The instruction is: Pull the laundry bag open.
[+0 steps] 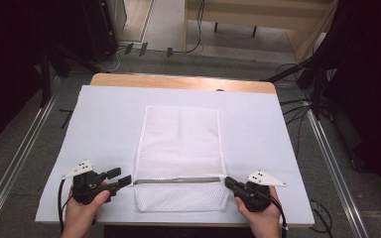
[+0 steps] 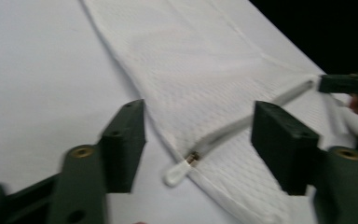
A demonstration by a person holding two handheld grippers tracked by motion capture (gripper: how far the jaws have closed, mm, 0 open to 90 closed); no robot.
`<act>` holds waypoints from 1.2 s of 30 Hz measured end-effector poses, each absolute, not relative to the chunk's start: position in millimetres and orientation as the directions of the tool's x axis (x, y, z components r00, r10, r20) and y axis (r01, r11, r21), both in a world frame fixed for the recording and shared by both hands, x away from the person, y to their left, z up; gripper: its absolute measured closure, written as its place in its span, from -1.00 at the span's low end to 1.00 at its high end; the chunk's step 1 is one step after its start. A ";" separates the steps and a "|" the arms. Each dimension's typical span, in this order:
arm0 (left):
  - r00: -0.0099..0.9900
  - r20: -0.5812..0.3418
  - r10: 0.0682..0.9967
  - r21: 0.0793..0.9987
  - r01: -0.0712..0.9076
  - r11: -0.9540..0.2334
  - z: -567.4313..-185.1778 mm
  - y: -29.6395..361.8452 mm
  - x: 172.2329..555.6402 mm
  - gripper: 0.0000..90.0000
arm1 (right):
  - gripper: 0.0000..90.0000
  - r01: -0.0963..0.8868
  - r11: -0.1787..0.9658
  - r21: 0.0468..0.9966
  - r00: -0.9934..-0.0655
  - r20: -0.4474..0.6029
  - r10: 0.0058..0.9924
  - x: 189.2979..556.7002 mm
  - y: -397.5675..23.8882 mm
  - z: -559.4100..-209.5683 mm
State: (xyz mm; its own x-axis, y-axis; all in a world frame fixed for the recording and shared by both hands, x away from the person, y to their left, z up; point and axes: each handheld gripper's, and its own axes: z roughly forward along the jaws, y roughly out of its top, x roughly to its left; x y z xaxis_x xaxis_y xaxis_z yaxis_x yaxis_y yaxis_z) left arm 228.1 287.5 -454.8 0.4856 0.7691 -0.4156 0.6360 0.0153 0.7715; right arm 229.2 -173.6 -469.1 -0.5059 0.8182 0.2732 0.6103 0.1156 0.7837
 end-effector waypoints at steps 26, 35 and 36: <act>0.373 -0.203 0.905 0.857 0.515 -0.020 -453.8 313.2 229.3 -1.00 | -0.42 0.567 0.048 0.822 -0.416 0.236 0.878 229.3 -210.8 -458.6; 0.339 -0.170 0.925 0.863 0.504 -0.026 -452.8 324.7 229.4 -1.00 | -0.49 0.528 0.001 0.849 -0.344 0.213 0.915 229.6 -254.2 -455.9; 0.339 -0.170 0.925 0.863 0.504 -0.026 -452.8 324.7 229.4 -1.00 | -0.49 0.528 0.001 0.849 -0.344 0.213 0.915 229.6 -254.2 -455.9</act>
State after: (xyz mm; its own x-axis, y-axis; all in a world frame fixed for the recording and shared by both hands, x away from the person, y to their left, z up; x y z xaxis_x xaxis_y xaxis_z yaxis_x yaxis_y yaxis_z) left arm 229.4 324.7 -452.8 0.3389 0.9253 -0.1702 0.5045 -0.0260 0.8630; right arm 229.6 -254.2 -455.9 -0.3437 0.9147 0.2126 0.5279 0.0009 0.8493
